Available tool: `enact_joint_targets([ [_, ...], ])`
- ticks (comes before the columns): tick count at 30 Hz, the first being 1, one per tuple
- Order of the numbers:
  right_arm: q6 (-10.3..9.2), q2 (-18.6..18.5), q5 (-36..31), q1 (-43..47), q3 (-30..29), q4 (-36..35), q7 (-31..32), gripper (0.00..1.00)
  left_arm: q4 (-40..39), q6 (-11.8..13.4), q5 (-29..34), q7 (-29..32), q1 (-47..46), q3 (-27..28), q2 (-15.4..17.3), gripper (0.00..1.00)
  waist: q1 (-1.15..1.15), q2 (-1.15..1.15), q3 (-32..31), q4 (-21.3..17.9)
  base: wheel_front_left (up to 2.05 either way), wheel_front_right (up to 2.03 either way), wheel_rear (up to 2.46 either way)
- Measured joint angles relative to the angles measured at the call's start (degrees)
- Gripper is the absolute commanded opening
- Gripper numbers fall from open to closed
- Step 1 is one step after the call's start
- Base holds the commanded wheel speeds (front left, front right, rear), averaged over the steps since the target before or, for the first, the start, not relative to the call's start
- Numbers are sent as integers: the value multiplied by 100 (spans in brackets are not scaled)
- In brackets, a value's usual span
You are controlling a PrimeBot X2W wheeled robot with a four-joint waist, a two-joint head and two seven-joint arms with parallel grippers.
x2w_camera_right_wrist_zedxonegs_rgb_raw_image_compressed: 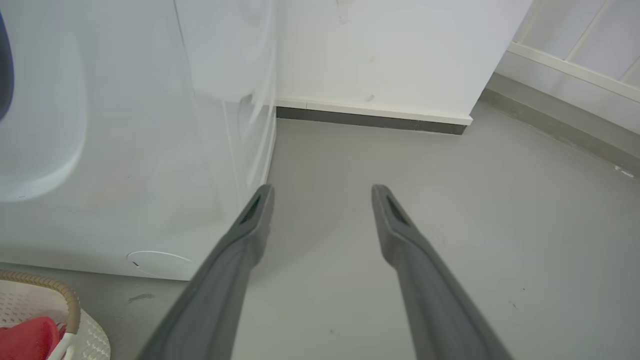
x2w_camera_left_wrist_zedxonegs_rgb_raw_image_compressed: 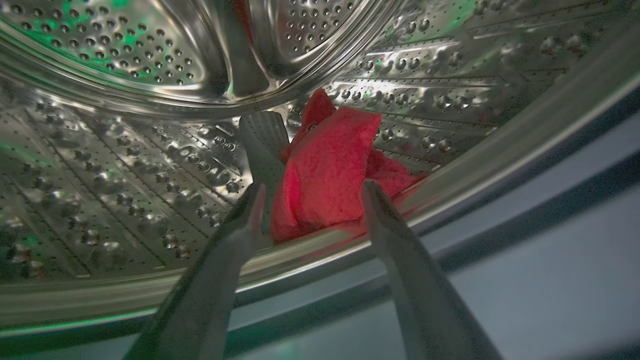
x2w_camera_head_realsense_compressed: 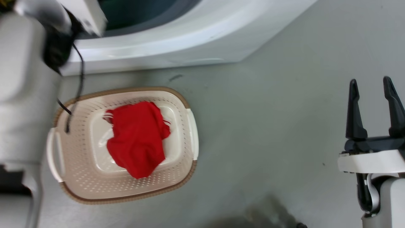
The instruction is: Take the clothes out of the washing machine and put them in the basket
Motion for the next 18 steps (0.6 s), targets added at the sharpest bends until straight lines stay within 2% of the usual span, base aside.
enact_joint_targets([
  [5, 1, 0, 177, -107, 267, 0, 0, 100, 716, 0, -466, 642, -1098, 62, 226, 100, 0, 0, 340, -331, 0, 0, 0],
  [9, 0, -2, 315, -162, 506, 7, 0, 100, 1283, 0, -554, 1080, -1884, 83, 299, 100, 1, 0, 581, -640, 0, 0, 0],
  [18, 1, -3, 635, -124, 937, 56, 0, 100, 2239, 45, -180, 2013, -2886, -280, 672, 100, 0, 0, 925, -1358, 0, 0, 0],
])
